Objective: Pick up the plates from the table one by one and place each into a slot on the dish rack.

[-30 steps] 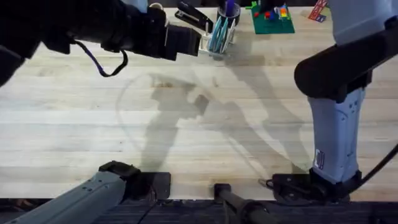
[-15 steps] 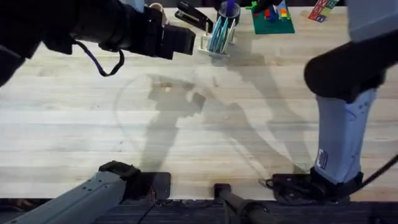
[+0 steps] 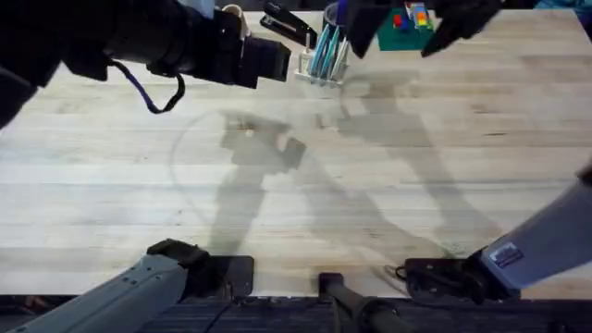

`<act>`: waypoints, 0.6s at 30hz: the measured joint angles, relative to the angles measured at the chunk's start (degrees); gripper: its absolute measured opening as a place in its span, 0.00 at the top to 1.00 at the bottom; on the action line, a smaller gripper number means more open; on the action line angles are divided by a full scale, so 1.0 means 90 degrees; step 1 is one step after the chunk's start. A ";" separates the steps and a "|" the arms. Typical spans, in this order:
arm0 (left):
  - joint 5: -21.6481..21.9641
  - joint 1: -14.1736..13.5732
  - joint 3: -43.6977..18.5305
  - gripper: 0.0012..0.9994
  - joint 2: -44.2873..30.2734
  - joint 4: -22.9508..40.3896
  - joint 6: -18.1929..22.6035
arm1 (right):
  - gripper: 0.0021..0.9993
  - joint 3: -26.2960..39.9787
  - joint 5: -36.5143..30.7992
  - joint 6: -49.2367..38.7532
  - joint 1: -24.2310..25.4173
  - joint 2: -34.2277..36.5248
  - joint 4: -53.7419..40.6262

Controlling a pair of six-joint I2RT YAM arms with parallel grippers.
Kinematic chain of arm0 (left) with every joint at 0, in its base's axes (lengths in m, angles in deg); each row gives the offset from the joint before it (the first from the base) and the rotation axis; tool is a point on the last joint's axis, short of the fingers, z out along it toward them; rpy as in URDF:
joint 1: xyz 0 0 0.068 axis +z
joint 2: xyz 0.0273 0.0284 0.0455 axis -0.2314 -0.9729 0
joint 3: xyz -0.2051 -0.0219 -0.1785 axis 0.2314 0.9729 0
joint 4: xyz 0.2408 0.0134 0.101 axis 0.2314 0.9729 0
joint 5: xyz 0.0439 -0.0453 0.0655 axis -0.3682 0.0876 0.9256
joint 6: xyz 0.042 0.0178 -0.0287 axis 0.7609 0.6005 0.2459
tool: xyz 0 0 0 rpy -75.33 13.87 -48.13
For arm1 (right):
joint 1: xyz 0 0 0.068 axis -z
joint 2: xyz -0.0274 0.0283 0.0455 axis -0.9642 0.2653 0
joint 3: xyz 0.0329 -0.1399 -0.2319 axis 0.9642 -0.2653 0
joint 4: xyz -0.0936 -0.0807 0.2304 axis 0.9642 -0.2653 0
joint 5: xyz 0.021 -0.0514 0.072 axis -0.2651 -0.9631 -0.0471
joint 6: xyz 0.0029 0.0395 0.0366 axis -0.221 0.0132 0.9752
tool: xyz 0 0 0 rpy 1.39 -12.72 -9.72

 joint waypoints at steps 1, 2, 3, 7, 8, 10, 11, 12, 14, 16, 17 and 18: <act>0.0000 0.0000 0.0000 0.00 0.0000 0.0003 -0.0002 | 0.01 -0.0163 -0.0002 -0.0013 -0.0035 -0.0167 0.0000; 0.0000 0.0000 0.0000 0.00 0.0001 0.0005 0.0000 | 0.01 -0.0370 0.0007 -0.0034 -0.0067 -0.0367 0.0000; 0.0000 0.0000 0.0000 0.00 0.0000 0.0007 0.0000 | 0.01 -0.0537 0.0048 -0.0053 -0.0094 -0.0523 0.0000; 0.0000 0.0000 0.0000 0.01 0.0000 0.0091 0.0000 | 0.01 -0.1258 0.0274 -0.0157 -0.0121 -0.1064 0.0000; 0.0000 0.0000 0.0000 0.01 0.0000 0.0124 0.0000 | 0.01 -0.1417 0.0306 -0.0179 -0.0121 -0.1158 0.0000; 0.0000 0.0000 0.0000 0.01 0.0000 0.0175 0.0000 | 0.01 -0.1703 0.0357 -0.0205 -0.0121 -0.1332 0.0000; 0.0000 0.0000 0.0000 0.01 0.0000 0.0183 0.0000 | 0.01 -0.1799 0.0376 -0.0217 -0.0121 -0.1399 0.0000; 0.0000 0.0000 0.0000 0.00 0.0000 0.0180 -0.0001 | 0.01 -0.1860 0.0386 -0.0220 -0.0121 -0.1463 0.0000; 0.0002 0.0000 0.0000 0.01 0.0000 0.0177 0.0000 | 0.01 -0.1907 0.0408 -0.0237 -0.0121 -0.1595 0.0000; 0.0000 0.0000 0.0000 0.01 0.0000 0.0177 0.0000 | 0.01 -0.1916 0.0413 -0.0240 -0.0121 -0.1733 0.0000; 0.0002 0.0000 0.0000 0.01 0.0000 0.0176 0.0000 | 0.01 -0.1916 0.0415 -0.0241 -0.0121 -0.1794 0.0000; 0.0000 0.0000 0.0000 0.01 0.0000 0.0177 -0.0001 | 0.01 -0.1916 0.0415 -0.0241 -0.0121 -0.1840 0.0000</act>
